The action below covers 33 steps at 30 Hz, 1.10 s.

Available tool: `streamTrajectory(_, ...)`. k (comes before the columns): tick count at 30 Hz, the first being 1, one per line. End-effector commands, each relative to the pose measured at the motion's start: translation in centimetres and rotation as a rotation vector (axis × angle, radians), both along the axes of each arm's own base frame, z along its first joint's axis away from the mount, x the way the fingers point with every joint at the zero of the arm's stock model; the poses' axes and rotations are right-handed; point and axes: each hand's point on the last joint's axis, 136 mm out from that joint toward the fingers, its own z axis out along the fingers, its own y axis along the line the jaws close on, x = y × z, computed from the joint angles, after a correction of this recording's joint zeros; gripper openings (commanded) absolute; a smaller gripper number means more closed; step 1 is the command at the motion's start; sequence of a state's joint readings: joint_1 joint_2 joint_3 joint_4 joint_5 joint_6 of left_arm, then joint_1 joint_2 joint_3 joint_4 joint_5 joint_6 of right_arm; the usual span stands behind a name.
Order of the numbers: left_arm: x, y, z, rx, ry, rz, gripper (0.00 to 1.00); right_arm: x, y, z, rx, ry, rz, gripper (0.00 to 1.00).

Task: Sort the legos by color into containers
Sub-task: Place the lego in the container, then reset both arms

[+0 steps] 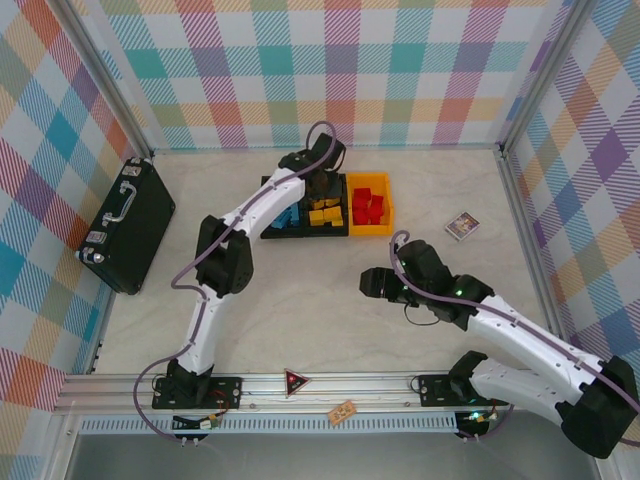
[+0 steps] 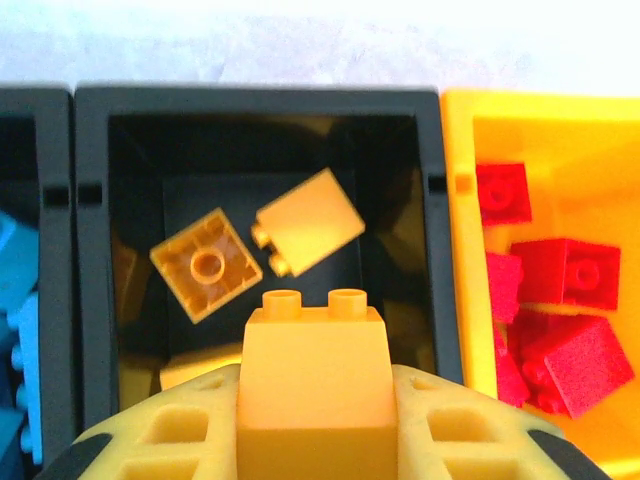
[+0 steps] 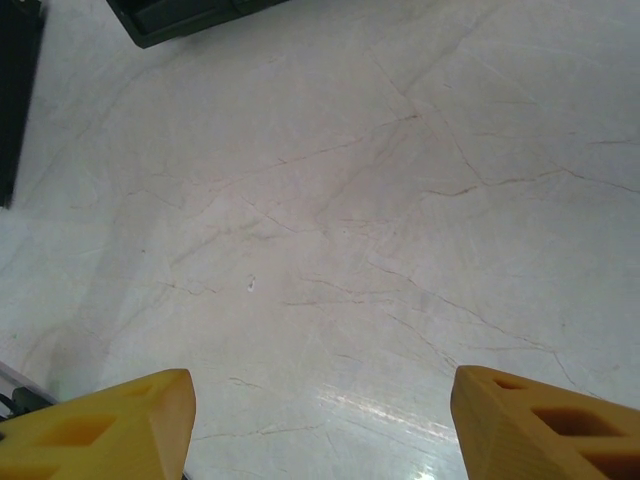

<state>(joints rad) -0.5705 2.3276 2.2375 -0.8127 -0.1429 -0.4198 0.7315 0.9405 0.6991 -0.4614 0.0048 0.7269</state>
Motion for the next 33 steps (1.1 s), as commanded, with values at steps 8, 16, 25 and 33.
streamTrajectory(8, 0.5, 0.2, 0.4, 0.053, 0.023, -0.055, 0.52, 0.0, -1.4, -0.2, -0.029, 0.004, -0.047, 0.69)
streamTrajectory(16, -1.4, 0.2, 3.7, 0.002, -0.019, -0.066, 0.58, 0.8, -1.0, 0.0, -0.035, -0.004, -0.04, 0.7)
streamTrajectory(25, -5.9, 3.2, 6.3, -0.037, -0.094, -0.056, 0.59, 2.0, -0.8, 0.3, -0.057, -0.024, -0.024, 0.76)
streamTrajectory(33, -10.7, 9.5, 6.8, 0.005, -0.144, 0.028, 0.64, 4.7, -0.6, 1.1, -0.107, -0.059, 0.002, 0.84)
